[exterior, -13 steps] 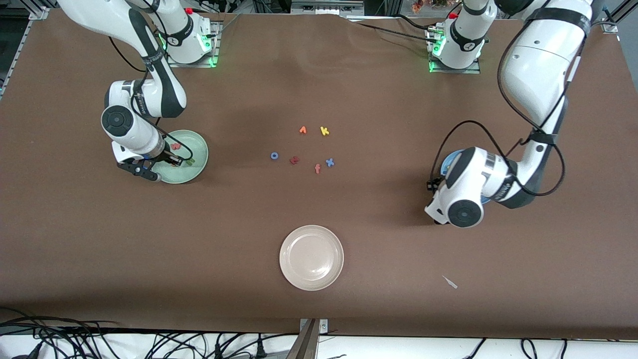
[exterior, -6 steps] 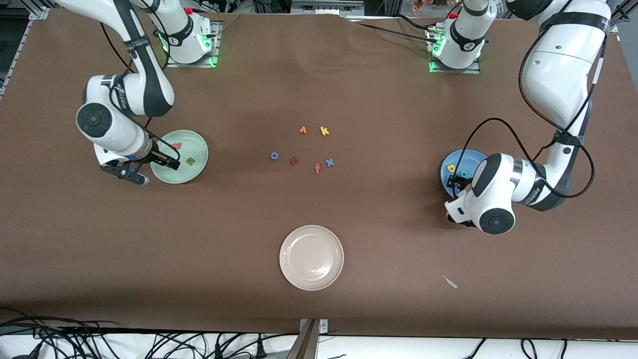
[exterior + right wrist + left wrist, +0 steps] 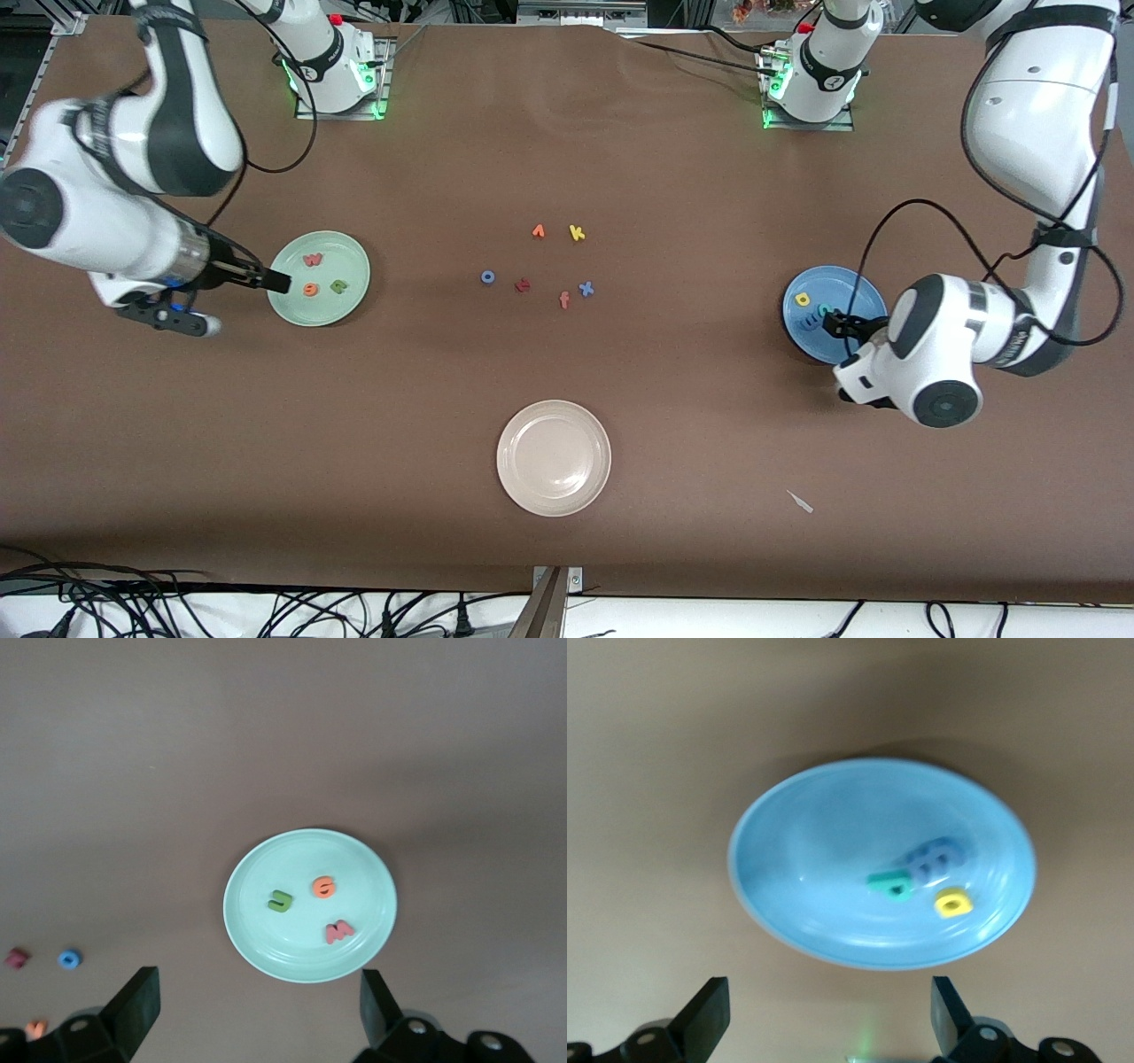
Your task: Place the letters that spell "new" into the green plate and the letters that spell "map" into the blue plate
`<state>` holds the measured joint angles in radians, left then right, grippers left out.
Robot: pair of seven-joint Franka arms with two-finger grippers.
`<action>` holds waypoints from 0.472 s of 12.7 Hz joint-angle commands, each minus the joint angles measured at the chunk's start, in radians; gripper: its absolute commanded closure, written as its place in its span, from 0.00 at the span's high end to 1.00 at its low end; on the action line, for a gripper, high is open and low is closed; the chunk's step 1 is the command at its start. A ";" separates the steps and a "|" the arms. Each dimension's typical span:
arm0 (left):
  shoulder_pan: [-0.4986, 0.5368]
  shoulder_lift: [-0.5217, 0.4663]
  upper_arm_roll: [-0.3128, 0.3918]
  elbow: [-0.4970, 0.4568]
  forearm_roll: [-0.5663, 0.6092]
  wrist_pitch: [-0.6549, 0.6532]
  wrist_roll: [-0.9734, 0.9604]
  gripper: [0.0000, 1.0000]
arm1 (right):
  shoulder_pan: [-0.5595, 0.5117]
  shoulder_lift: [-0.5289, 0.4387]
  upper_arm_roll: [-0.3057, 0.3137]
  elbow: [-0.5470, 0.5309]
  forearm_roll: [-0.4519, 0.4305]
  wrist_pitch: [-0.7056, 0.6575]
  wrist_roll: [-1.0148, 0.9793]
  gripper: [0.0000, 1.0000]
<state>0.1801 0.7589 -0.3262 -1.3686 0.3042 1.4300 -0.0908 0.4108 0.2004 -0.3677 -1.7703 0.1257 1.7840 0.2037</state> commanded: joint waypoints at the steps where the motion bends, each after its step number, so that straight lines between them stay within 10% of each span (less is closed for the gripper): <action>1: 0.033 -0.021 -0.011 0.025 -0.029 -0.048 0.022 1.00 | 0.000 -0.042 -0.069 0.118 0.022 -0.095 -0.201 1.00; 6: 0.052 -0.131 0.025 -0.019 -0.140 -0.030 0.025 1.00 | -0.030 -0.056 -0.114 0.258 0.015 -0.236 -0.349 1.00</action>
<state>0.2256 0.7239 -0.3263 -1.3464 0.2353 1.4034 -0.0869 0.4060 0.1010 -0.4675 -1.5815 0.1287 1.6199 -0.1113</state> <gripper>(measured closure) 0.000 0.000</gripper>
